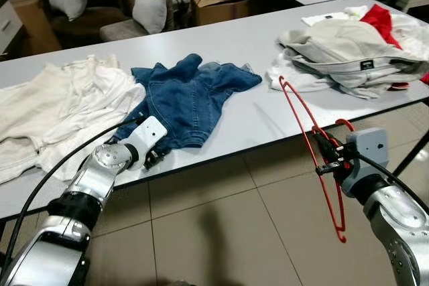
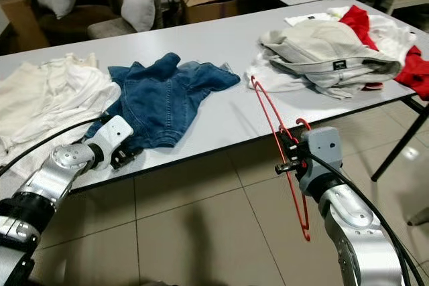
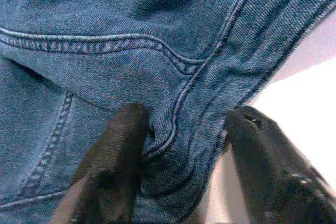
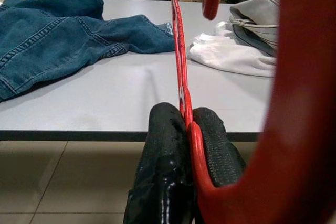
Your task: Hang hanger
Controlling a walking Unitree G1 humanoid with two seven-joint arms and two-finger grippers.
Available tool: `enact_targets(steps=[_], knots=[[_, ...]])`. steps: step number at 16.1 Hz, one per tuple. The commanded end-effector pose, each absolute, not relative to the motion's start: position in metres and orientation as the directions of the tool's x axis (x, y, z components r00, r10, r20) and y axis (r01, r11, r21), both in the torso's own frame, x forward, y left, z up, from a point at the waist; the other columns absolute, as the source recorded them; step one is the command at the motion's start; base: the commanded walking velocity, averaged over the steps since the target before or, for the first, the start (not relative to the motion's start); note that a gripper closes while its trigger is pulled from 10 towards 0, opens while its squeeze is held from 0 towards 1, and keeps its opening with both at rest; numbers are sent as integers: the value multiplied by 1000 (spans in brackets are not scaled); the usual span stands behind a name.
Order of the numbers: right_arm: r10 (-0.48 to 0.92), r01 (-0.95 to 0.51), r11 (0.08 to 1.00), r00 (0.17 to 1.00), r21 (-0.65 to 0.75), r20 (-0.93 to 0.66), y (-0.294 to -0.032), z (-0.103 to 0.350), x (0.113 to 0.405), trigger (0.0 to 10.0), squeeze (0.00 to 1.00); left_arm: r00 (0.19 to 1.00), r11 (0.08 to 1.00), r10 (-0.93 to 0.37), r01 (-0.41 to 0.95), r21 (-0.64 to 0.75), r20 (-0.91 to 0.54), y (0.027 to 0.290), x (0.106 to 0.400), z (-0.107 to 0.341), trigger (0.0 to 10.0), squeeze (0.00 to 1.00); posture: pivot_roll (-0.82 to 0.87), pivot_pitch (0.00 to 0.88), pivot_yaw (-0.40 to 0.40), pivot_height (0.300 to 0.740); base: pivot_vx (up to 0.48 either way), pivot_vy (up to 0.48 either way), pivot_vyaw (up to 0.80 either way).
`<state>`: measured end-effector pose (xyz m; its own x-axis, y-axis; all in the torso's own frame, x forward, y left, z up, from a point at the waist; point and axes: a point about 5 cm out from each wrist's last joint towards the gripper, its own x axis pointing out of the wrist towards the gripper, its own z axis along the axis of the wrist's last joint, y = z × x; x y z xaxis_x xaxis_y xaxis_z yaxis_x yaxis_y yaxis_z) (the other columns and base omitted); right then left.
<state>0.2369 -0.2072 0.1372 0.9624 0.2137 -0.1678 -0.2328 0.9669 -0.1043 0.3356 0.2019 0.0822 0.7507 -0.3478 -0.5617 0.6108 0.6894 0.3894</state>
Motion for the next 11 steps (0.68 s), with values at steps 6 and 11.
enact_targets(steps=[6,11], knots=[[227,-242,964,964,-107,-140,-203,144,236,10000,0,700,778,-419,605,169,-577,196,331,71,0,0,-220,0,94,740,0,0,0],[222,-238,966,965,-105,-142,-204,143,233,10000,0,736,827,-487,561,22,-470,186,339,88,0,0,-230,0,101,740,0,0,0]])
